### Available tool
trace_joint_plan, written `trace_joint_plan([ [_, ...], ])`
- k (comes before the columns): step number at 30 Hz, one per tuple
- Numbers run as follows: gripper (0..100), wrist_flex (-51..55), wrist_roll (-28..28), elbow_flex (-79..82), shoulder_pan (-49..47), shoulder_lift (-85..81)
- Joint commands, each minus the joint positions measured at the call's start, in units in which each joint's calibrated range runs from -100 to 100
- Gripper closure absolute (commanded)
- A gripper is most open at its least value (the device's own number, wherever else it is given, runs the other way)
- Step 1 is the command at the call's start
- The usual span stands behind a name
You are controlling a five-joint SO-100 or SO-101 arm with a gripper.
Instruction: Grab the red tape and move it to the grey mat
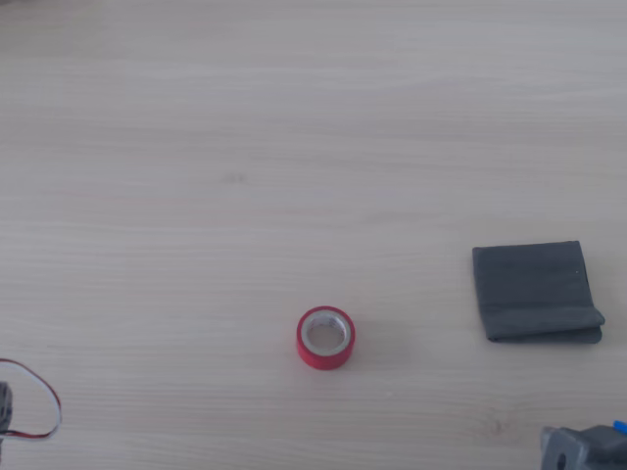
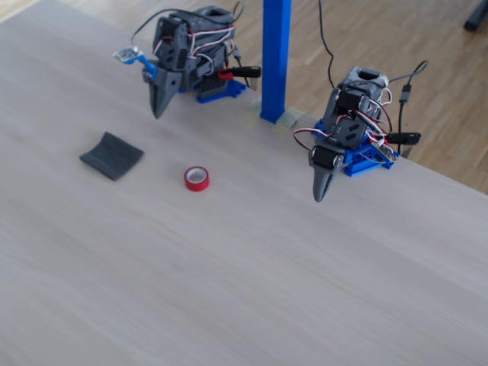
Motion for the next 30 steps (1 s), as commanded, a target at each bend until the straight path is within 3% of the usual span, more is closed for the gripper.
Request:
trace_joint_plan([
  [1, 91, 0.3, -0.1, 0.4, -0.9, 0.1],
  [7, 86, 0.3, -0.1, -4.4, -1.7, 3.8],
  [18, 85, -0.1, 0.0, -28.1, -9.1, 29.0],
  [30, 83, -23.3, 2.0, -36.4, -18.9, 52.0],
])
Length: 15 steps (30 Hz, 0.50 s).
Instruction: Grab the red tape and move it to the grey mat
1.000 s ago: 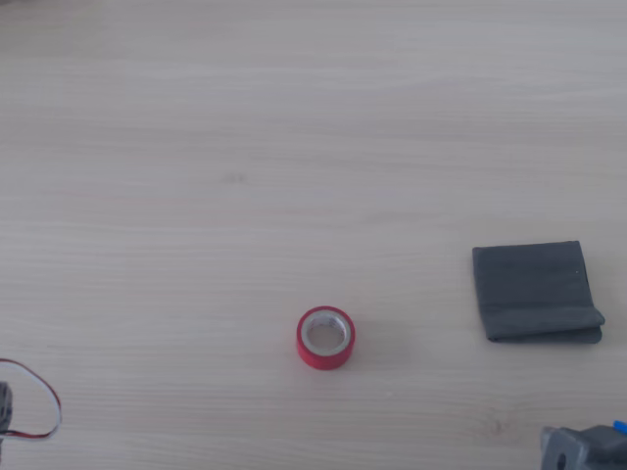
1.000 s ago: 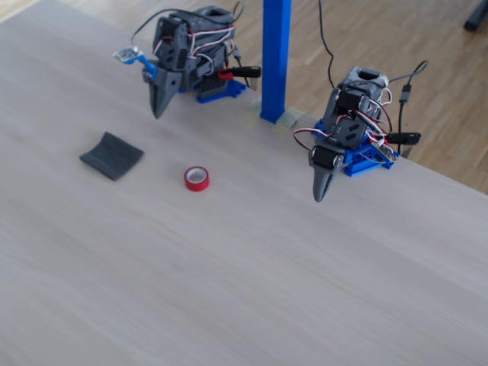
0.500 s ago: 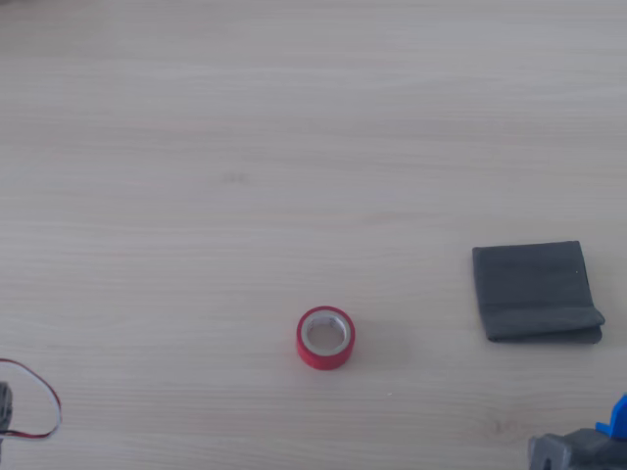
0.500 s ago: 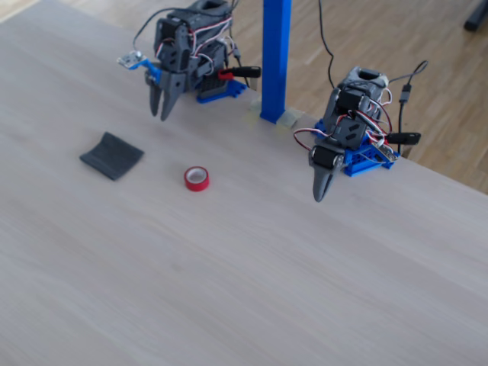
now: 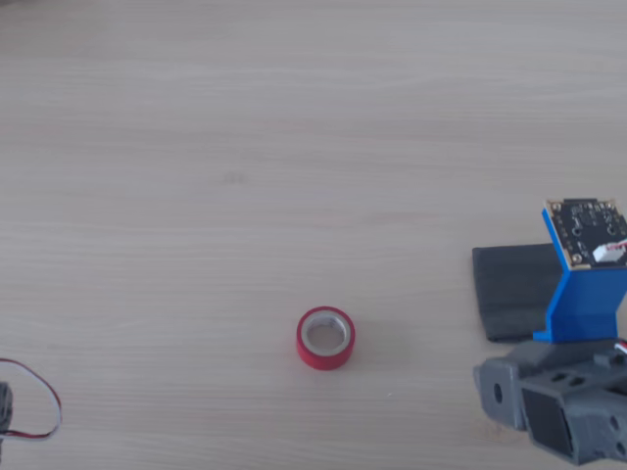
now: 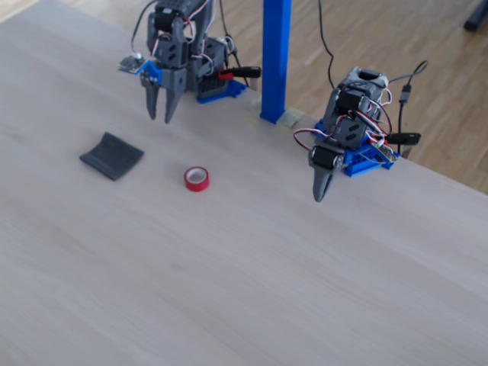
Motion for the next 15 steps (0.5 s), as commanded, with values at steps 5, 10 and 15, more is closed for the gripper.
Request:
trace_joint_plan([
  [5, 83, -4.3, 0.5, -11.2, -2.5, 10.2],
  [10, 83, -4.3, 0.5, -16.1, -3.2, 14.7],
  [15, 83, -4.4, 0.5, -20.3, -4.5, 19.6],
])
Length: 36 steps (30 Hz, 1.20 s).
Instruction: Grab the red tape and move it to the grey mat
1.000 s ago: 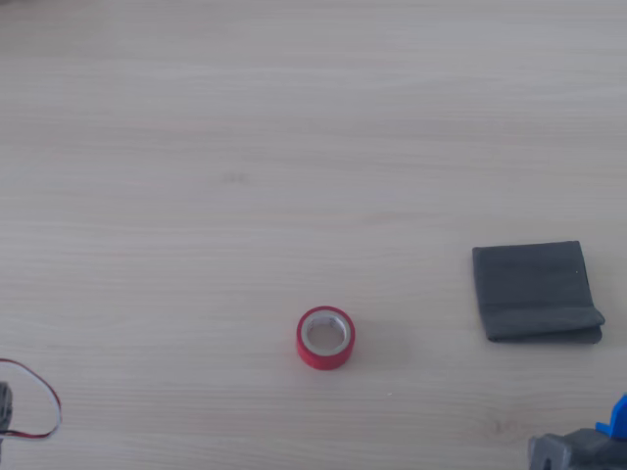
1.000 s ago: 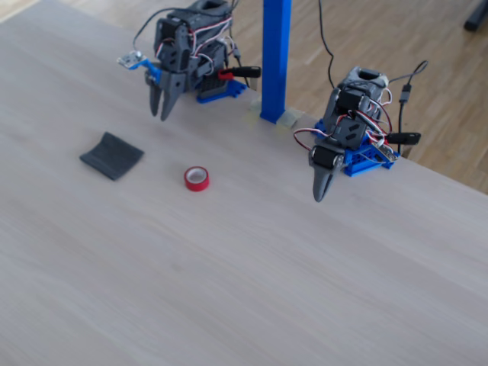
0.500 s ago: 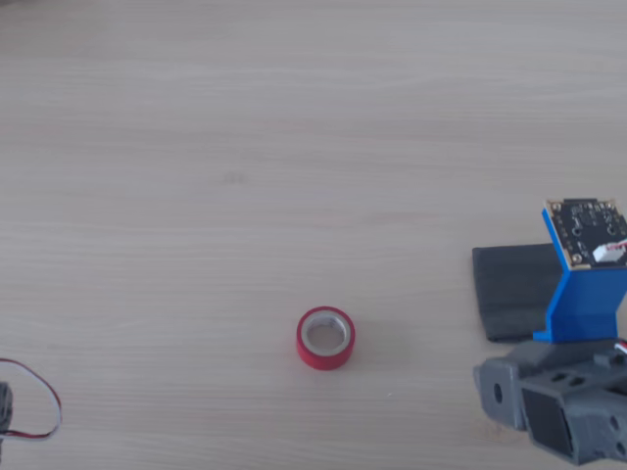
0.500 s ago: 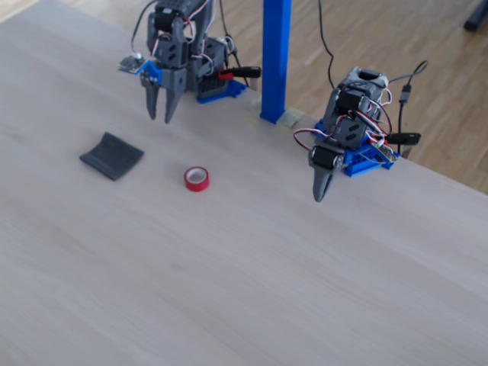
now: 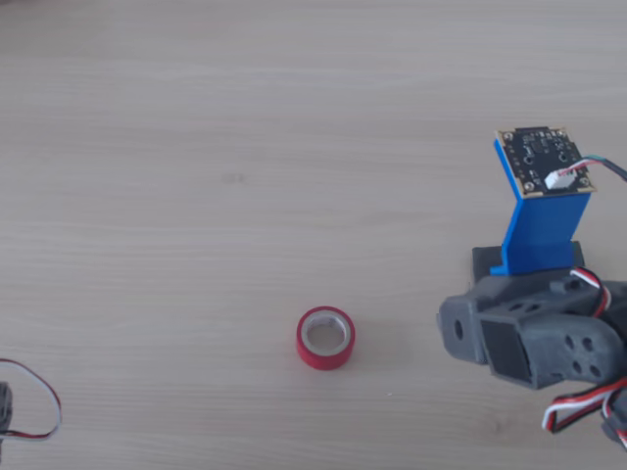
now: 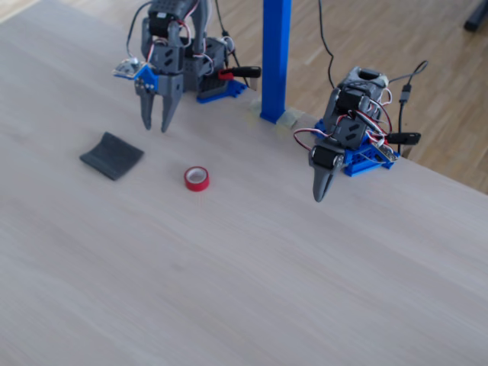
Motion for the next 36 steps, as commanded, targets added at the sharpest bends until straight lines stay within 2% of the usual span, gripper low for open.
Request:
trace_joint_plan([
  [1, 83, -0.6, 0.3, -5.3, -1.0, 3.3],
  [27, 84, -0.7, 0.2, -29.1, -9.1, 28.2],
  [36, 84, -0.7, -0.2, -32.1, -10.0, 32.5],
])
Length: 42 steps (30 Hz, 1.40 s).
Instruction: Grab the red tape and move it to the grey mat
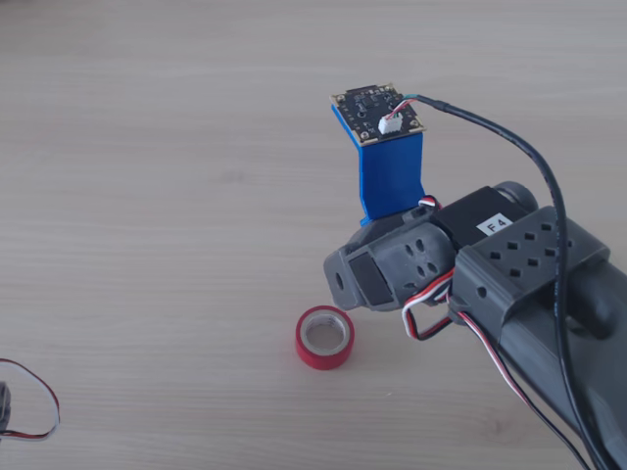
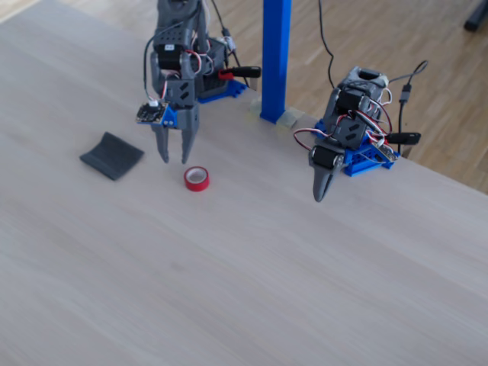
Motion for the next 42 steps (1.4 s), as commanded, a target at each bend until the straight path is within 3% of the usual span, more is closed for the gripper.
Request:
trace_joint_plan([
  [1, 84, -0.7, -0.3, -3.0, 0.0, 0.3],
  [30, 84, -6.0, -0.4, -3.4, 1.0, 10.1],
  [42, 84, -5.7, 0.2, -3.9, 0.2, 4.2],
])
